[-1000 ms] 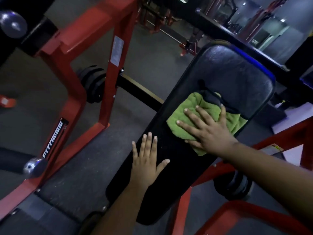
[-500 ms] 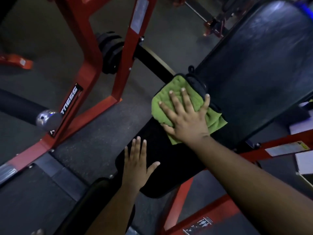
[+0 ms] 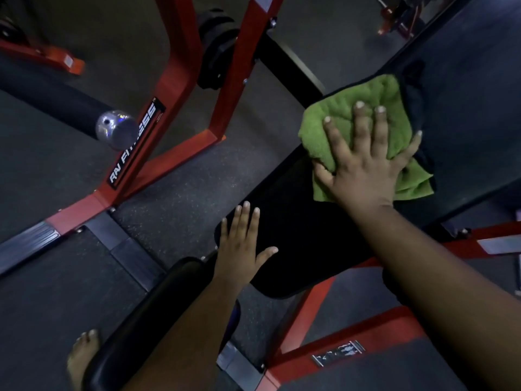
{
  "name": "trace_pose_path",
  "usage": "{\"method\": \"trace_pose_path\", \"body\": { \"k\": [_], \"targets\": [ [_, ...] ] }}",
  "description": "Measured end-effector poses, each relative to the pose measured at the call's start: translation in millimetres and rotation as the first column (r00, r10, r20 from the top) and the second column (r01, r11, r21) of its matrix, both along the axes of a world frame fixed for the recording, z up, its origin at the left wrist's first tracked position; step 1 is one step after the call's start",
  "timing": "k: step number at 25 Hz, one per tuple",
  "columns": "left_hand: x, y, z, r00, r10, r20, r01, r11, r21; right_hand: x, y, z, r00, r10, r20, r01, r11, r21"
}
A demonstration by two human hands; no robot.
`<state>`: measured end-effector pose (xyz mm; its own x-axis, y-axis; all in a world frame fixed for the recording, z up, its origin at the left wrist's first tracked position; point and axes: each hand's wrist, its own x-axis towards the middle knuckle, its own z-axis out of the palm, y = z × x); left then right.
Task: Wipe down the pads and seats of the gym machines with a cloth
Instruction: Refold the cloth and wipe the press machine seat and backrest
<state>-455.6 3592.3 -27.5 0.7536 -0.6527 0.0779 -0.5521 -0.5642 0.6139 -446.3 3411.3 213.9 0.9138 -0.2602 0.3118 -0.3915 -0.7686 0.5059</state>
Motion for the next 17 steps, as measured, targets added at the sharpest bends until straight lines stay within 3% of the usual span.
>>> {"method": "trace_pose_path", "body": {
  "k": [3, 6, 8, 10, 13, 15, 17],
  "targets": [
    [-3, 15, -22, 0.999, 0.016, -0.029, -0.014, 0.997, 0.072, -16, 27, -66, 0.962, 0.164, -0.22, -0.176, 0.984, -0.035],
    [-12, 32, -44, 0.996, 0.028, -0.085, -0.017, 0.991, 0.133, -38, 66, -135, 0.814, 0.29, -0.503, -0.323, 0.946, 0.022],
    [-17, 42, -54, 0.992, 0.024, -0.126, -0.005, 0.989, 0.15, -33, 64, -134, 0.739, 0.327, -0.589, -0.386, 0.922, 0.027],
    [-22, 51, -58, 0.986, 0.003, -0.165, 0.023, 0.988, 0.154, -27, 49, -101, 0.766, 0.362, -0.53, -0.427, 0.904, 0.001],
    [-22, 61, -57, 0.981, -0.045, -0.189, 0.079, 0.981, 0.179, -24, 19, -57, 0.962, 0.206, -0.181, -0.209, 0.978, 0.004],
    [-18, 68, -56, 0.983, -0.079, -0.168, 0.113, 0.973, 0.202, -28, 26, -61, 0.996, 0.077, -0.038, -0.075, 0.996, 0.037],
    [-12, 76, -61, 0.983, -0.12, -0.135, 0.149, 0.962, 0.229, -31, 49, -97, 0.998, 0.054, -0.025, -0.053, 0.998, 0.046]
  ]
}}
